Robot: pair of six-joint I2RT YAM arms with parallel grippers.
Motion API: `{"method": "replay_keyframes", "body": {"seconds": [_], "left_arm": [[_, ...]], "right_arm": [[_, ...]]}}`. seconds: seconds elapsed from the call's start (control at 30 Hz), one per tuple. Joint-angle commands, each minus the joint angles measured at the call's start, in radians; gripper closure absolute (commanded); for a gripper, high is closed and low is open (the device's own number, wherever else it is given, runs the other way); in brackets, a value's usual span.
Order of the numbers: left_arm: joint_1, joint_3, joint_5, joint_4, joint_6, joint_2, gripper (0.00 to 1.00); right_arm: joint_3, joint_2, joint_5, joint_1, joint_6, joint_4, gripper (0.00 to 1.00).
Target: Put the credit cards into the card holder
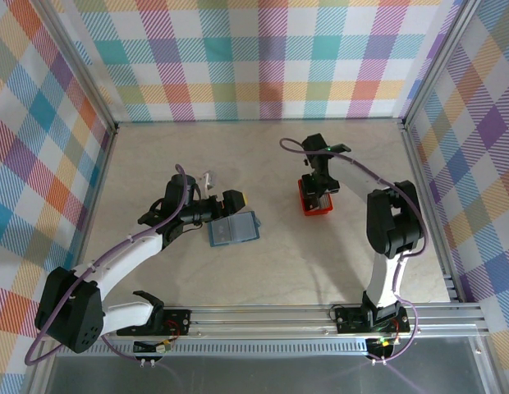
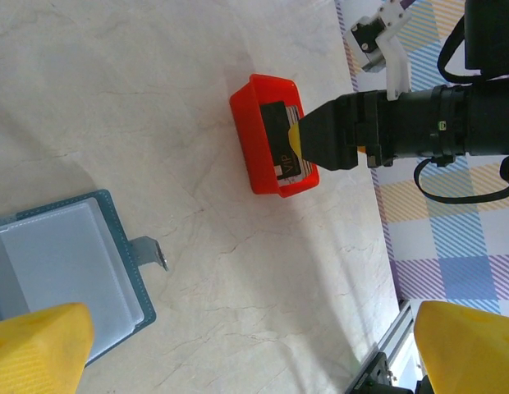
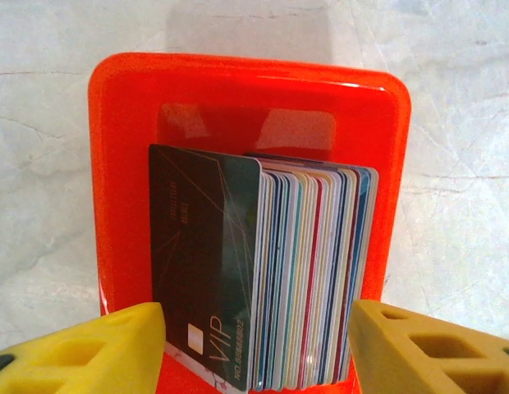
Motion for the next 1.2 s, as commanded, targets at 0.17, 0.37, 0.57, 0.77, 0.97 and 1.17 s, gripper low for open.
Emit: {"method": "replay_keyframes", "body": {"seconds": [0.17,0.37,0.57,0.77,0.97,1.17], "left_arm": [[-0.013,0.01,-0.021,-0.021,0.026,-0.031,0.0],[-0.013,0.014,-0.019,-0.023,0.026,-0.029,0.0],[-0.013,0.016,-0.018,-0.029,0.029,-0.035,0.0],[-0.013,0.02,-0.023,-0.042,0.032,-0.045,0.0],[-0.016,0.024,-0.029,-0.047,0.032,-0.045,0.0],[-0.022,0.044,-0.027,-0.057,0.043,-0.03,0.0]], "right_arm": [[0.043,0.06,0.101,0.005,-0.032,-0.026,0.34],[0.051,0.069,0.166,0.01,-0.036,-0.026,0.34],[0.034,0.03,0.194,0.01,-0.035,0.001,0.48],[0.034,0.028,0.174,0.01,-0.044,0.005,0.7],[0.03,0.025,0.16,0.009,-0.044,0.008,0.85],[0.028,0.018,0.155,0.008,-0.035,0.011,0.93]]}}
